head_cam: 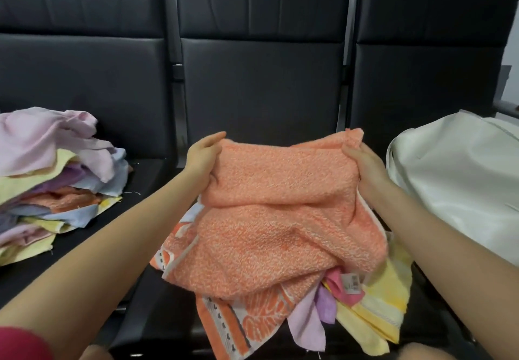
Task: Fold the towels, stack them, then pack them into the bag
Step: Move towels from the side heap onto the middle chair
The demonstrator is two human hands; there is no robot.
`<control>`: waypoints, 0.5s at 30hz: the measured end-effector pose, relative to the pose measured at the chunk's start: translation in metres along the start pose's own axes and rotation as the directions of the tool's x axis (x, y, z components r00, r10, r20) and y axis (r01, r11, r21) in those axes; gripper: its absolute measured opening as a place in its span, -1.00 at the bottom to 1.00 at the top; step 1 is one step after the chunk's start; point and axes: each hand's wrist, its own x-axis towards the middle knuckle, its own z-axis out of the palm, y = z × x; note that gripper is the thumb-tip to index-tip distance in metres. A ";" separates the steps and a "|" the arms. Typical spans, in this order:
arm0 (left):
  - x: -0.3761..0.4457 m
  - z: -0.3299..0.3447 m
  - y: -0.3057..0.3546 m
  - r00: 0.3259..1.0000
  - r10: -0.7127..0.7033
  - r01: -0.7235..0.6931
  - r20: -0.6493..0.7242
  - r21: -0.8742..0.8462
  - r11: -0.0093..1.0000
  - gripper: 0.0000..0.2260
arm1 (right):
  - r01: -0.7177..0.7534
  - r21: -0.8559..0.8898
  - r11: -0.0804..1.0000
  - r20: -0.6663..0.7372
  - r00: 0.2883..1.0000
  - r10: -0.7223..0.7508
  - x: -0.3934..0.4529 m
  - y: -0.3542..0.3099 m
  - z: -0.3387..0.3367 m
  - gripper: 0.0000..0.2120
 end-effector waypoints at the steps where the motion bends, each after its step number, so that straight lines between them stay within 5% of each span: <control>1: 0.007 0.005 -0.001 1.000 0.019 -0.018 -0.011 0.017 1.000 -0.66 | 0.010 0.013 1.000 -0.002 1.000 -0.010 0.008 0.000 0.000 -0.65; 4: 0.021 0.020 -0.015 1.000 -0.013 0.016 -0.019 0.173 0.985 -0.71 | 0.002 -0.119 0.993 -0.097 0.995 -0.014 0.030 0.014 -0.001 -0.69; 8: 0.024 0.023 -0.043 0.982 -0.139 0.029 0.127 0.626 0.779 -0.63 | -0.181 -0.513 0.839 -0.197 0.976 0.090 0.041 0.050 -0.017 -0.64; 11: 0.024 0.009 -0.045 0.973 -0.203 0.110 0.110 0.551 0.827 -0.49 | -0.220 -0.571 0.791 -0.202 0.971 0.124 0.034 0.052 -0.023 -0.56; 15: 0.001 -0.011 -0.030 0.988 -0.142 0.110 0.063 0.363 0.925 -0.48 | -0.150 -0.638 0.756 -0.260 0.965 -0.028 0.013 0.033 -0.026 -0.33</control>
